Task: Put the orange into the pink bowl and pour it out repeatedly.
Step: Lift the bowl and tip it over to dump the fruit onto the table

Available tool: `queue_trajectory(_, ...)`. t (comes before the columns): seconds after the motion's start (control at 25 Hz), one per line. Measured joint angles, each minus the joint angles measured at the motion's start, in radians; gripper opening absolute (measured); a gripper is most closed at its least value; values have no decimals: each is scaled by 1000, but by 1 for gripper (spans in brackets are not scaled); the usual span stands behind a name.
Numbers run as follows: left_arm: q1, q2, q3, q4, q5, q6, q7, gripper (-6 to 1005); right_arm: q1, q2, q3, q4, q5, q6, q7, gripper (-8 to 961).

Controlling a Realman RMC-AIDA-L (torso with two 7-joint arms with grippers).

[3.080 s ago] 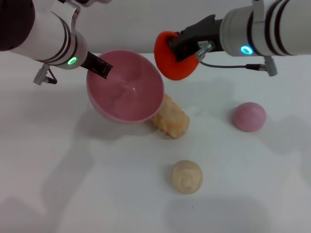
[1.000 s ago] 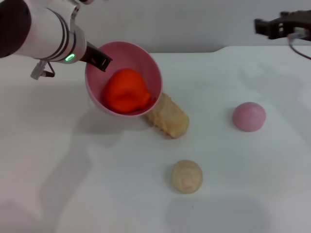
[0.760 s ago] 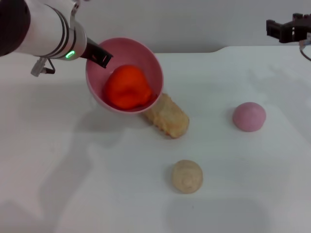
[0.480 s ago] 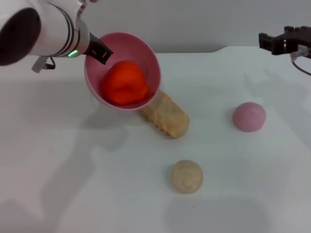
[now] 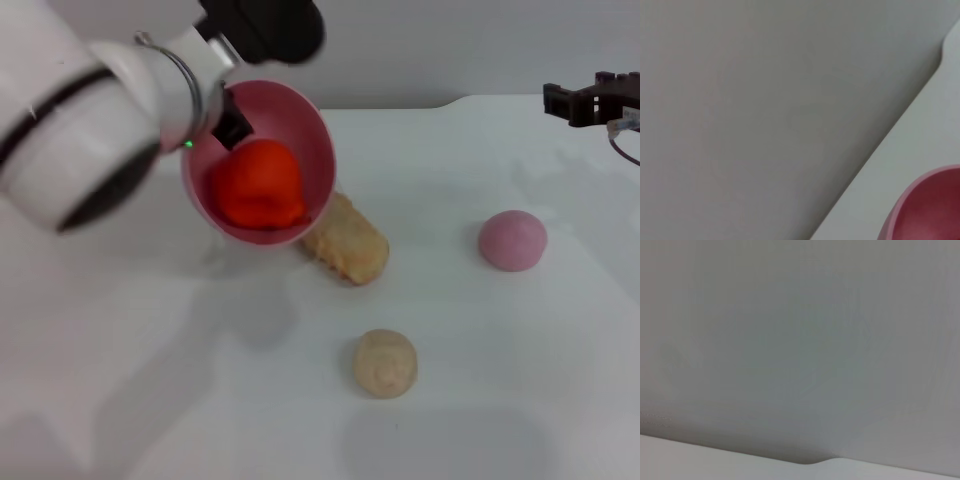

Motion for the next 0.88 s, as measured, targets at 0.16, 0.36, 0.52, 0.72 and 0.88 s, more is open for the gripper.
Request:
queue_trajectory(0.16,21,-2,89,47,83,-21,-2,42,1,0,1,0,0,1,0,617)
queue_trajectory(0.36,39,-4,167,56,189,-63,-10,42,1,0,1,6,-1,3,1,617)
queue_trajectory(0.52,43,-4,212,70,234,-104,-11,42,-1,0,1,12,-1,5,1,617)
queue_trajectory(0.72,60,-7,345,89,390,-157,-10,43,2,0,-2,14,-1,15,1,617)
queue_trajectory(0.88,61,-8,394,93,433,-164,-4,43,3,-1,-4,15,-1,16,1,617)
